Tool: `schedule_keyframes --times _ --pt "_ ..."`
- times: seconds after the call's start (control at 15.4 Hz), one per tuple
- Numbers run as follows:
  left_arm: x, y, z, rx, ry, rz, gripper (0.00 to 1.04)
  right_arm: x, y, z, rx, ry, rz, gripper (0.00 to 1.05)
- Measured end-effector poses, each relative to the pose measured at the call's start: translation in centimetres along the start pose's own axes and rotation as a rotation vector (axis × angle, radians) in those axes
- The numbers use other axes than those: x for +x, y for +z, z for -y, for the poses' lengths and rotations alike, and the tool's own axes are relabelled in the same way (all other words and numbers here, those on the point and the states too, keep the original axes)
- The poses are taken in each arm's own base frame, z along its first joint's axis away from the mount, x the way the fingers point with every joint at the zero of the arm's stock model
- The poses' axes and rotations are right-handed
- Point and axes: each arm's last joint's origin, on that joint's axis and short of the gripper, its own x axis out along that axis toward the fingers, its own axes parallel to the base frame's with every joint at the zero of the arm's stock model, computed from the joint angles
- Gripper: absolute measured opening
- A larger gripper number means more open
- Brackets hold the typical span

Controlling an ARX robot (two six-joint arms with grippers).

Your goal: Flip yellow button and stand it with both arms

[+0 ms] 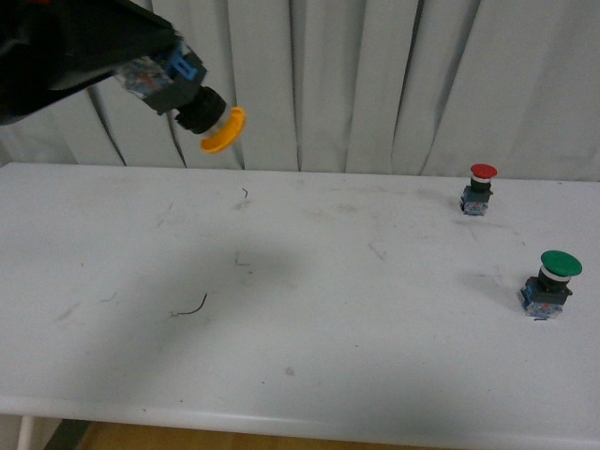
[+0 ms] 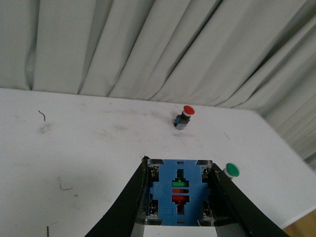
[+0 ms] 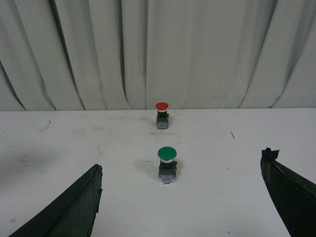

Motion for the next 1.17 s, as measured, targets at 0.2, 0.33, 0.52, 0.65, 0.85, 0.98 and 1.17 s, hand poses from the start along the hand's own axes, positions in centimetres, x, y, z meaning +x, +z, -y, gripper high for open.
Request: schedule_keyframes --times 0.2,0.33,0.52,0.65,0.85,0.98,1.17 --pt "-2.4 -0.6 -1.4 -0.211 -0.152 0.076 0.31 0.0 0.0 0.0 0.000 0.000 0.000 0.98" --pt "-3.0 -0.7 -1.6 -0.300 -0.226 0.124 0.31 0.0 0.0 0.0 0.000 0.000 0.000 0.98" --pt "-2.8 -1.7 -2.1 -0.495 -0.296 0.177 0.31 0.0 0.0 0.0 0.000 0.000 0.000 0.98" --pt "-2.3 -2.4 -1.5 -0.607 -0.328 0.145 0.31 0.0 0.0 0.0 0.000 0.000 0.000 0.98" --pt "-2.5 -3.2 -0.5 -0.666 -0.335 0.131 0.31 0.0 0.0 0.0 0.000 0.000 0.000 0.98" --pt "-2.5 -3.3 0.2 -0.668 -0.351 0.129 0.31 0.0 0.0 0.0 0.000 0.000 0.000 0.98" --pt "-2.4 -3.4 0.6 -0.670 -0.360 0.123 0.31 0.0 0.0 0.0 0.000 0.000 0.000 0.98"
